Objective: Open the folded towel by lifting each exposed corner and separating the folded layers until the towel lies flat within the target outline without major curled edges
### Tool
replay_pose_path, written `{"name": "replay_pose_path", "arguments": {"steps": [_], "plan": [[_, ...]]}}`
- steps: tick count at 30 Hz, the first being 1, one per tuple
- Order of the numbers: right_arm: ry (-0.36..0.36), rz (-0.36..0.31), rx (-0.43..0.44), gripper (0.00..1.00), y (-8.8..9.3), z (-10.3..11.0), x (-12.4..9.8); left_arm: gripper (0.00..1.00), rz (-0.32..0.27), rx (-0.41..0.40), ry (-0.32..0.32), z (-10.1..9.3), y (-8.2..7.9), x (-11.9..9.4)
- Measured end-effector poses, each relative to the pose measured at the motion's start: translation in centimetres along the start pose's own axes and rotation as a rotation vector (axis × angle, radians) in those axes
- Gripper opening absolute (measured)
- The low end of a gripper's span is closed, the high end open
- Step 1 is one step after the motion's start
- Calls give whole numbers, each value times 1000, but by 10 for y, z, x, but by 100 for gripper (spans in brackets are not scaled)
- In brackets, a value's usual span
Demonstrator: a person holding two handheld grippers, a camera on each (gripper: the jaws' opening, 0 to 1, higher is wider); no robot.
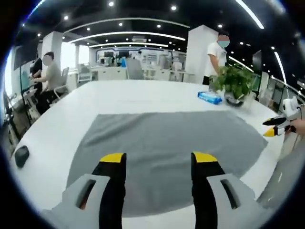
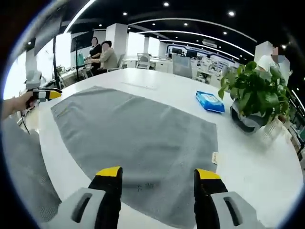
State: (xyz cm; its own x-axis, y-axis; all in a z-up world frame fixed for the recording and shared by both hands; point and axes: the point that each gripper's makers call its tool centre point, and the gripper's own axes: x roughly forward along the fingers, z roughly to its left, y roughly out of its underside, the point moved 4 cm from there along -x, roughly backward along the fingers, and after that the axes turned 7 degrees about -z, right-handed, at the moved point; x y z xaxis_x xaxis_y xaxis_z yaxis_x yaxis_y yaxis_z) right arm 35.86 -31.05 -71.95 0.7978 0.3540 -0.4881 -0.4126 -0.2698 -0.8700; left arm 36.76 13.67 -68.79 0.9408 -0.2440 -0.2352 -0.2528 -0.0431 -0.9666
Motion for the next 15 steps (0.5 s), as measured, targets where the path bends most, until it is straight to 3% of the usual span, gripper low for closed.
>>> {"name": "replay_pose_path", "arguments": {"steps": [2,7,11,15], "plan": [[4,-15,19,70,-1,5,-16,67,-32,18,-22,-2,-7,-12],[6,-71,25,82,-4,16,-54,78,-81,-6,-5,-21,-13,-49],[21,-161,48,100,-12,22,-78,91,-109,16,0,-29,-10,-69],[41,-233,15,100,-23,26,-99,99,-131,5,8,-38,-8,-84]]}}
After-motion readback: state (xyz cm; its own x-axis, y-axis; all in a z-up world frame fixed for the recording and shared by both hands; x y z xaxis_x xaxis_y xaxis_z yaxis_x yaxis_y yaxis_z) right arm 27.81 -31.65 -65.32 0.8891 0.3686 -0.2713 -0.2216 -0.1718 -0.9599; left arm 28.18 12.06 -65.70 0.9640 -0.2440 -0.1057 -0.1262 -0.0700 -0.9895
